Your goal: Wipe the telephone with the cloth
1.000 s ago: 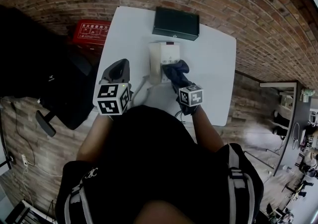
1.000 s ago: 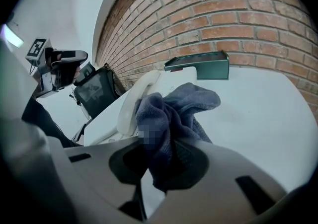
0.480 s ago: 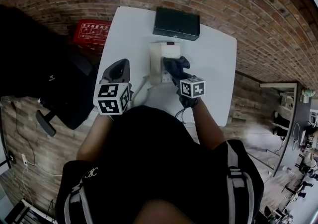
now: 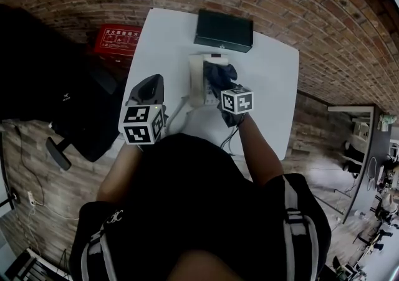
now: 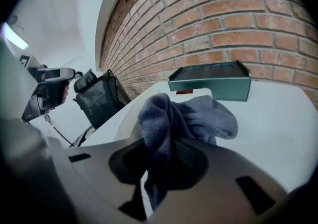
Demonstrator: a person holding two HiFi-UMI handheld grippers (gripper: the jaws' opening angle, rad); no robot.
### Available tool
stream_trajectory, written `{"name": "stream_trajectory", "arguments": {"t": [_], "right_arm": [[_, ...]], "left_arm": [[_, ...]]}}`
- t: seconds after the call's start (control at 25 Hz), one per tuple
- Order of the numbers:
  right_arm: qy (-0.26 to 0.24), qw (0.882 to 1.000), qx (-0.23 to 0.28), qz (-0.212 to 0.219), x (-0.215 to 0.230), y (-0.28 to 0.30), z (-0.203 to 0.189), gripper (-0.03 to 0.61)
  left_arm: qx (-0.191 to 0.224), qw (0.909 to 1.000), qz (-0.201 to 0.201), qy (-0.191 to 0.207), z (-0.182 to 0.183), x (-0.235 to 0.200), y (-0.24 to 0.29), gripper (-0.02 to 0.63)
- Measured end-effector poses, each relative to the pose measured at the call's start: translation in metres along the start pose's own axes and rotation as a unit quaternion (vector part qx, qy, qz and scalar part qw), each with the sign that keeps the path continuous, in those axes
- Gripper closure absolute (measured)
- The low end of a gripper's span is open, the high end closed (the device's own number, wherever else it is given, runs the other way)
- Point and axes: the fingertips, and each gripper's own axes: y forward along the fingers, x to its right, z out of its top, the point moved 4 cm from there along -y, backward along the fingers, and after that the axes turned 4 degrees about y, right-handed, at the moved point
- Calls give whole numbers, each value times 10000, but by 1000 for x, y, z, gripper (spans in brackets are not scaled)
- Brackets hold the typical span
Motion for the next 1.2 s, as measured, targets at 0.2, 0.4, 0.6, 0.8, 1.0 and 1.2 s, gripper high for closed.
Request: {"name": "stream_trajectory", "arguments": {"t": [0.2, 0.4, 0.6, 0.8, 1.0, 1.2], "right_arm": [[-160, 9997, 112, -145, -1, 12, 20, 531], [-116, 9995, 255, -173, 3, 18, 37, 531], [336, 9920, 831, -889, 17, 12, 58, 531], [658, 9787, 1636, -1052, 12, -8, 79, 531], [246, 9690, 2191, -1116, -6, -42, 94, 531], [-403, 9546, 2747, -1082, -38, -83, 112, 531]], "left_arm": [[-11, 10000, 28, -18, -1, -2, 0, 617], [-20, 10000, 45, -42, -2, -4, -1, 617], [5, 10000, 73, -47, 0, -7, -1, 617], [26, 10000, 78, -54, 2, -11, -2, 617], [86, 10000, 13, -29, 4, -8, -1, 617], [189, 9998, 5, 86, 9, -6, -4, 617]]}}
